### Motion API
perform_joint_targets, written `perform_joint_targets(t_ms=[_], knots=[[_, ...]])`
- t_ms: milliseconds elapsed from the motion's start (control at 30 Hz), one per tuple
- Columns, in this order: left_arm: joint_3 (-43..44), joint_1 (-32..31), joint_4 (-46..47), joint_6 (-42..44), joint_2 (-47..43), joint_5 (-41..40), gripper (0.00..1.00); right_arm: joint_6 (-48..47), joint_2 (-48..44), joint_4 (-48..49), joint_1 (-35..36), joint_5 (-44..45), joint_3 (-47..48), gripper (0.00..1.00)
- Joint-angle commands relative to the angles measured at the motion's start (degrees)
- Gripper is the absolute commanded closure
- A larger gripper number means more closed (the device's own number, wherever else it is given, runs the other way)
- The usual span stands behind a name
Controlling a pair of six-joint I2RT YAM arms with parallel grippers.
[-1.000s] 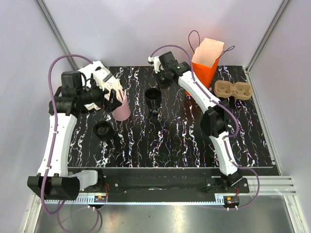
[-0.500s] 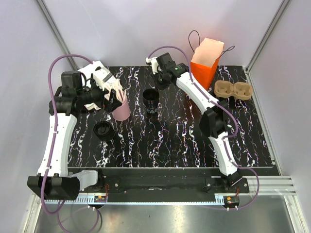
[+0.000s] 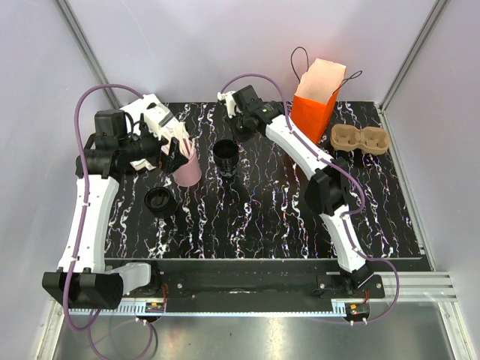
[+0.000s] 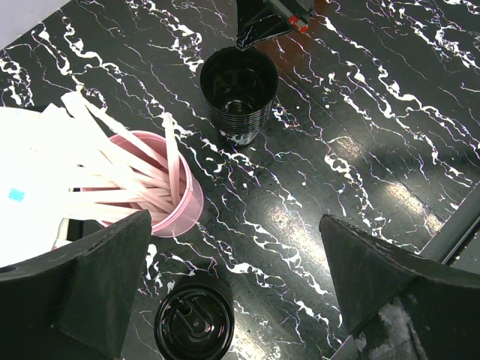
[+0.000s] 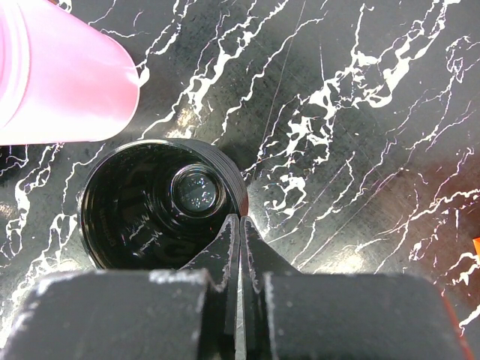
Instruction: Pack the takeout coffee
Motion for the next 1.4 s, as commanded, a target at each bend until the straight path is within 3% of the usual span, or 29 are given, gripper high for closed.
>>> perform_joint_targets(t_ms=[0, 1367], knots=[[0.01, -0.21, 2.64, -0.49, -0.22, 0.72, 0.01, 1.11, -0.39, 1.92, 1.34, 1.16, 1.74, 1.00], [-0.34, -0.21, 2.81, -0.75, -0.66, 0.72, 0.01, 1.72, -6.45, 3.06, 1.61, 0.55, 4.11, 1.00]])
